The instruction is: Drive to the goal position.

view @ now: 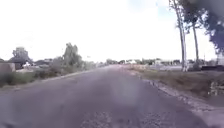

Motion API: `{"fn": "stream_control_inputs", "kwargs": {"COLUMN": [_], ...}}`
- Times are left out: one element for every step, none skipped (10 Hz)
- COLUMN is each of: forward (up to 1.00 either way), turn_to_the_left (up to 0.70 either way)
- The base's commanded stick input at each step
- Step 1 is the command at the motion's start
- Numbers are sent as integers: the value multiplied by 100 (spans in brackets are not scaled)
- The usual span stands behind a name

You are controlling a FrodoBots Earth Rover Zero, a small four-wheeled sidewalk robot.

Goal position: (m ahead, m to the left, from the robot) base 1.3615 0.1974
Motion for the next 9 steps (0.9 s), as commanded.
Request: {"fn": "stream_control_inputs", "kwargs": {"forward": [100, 100, 100, 100, 100, 100, 100, 100, 100], "turn_to_the_left": [0, 0, 0, 0, 0, 0, 0, 0, 0]}}
